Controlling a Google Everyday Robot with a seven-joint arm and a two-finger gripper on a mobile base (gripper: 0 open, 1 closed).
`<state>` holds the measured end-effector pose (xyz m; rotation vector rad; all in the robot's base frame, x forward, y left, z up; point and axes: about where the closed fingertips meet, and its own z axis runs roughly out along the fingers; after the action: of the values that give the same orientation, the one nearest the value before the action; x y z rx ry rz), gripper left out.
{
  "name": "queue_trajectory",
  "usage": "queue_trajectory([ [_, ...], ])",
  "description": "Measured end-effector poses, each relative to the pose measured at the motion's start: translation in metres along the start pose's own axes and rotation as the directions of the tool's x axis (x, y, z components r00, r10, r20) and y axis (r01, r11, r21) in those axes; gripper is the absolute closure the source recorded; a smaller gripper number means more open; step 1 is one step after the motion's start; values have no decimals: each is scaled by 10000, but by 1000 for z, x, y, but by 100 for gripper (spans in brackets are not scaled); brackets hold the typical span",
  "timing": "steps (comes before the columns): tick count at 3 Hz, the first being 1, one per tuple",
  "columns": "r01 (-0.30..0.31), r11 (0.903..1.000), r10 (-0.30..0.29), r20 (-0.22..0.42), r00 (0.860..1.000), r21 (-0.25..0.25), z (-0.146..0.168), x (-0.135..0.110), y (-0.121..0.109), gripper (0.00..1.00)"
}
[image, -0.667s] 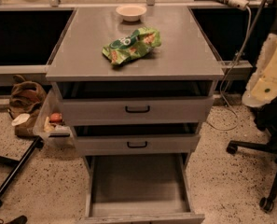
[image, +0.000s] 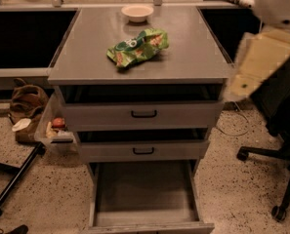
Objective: Place green rice chip bag into bottom drawer
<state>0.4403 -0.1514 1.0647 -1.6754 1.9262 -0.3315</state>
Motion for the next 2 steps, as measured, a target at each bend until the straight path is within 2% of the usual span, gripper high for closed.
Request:
queue_trajectory([
  [1,295,9995,-302,821,9962,92,53,-45,-22,0],
  [2,254,9996,-238,1526,9880,-85,117,-84,-40,0],
])
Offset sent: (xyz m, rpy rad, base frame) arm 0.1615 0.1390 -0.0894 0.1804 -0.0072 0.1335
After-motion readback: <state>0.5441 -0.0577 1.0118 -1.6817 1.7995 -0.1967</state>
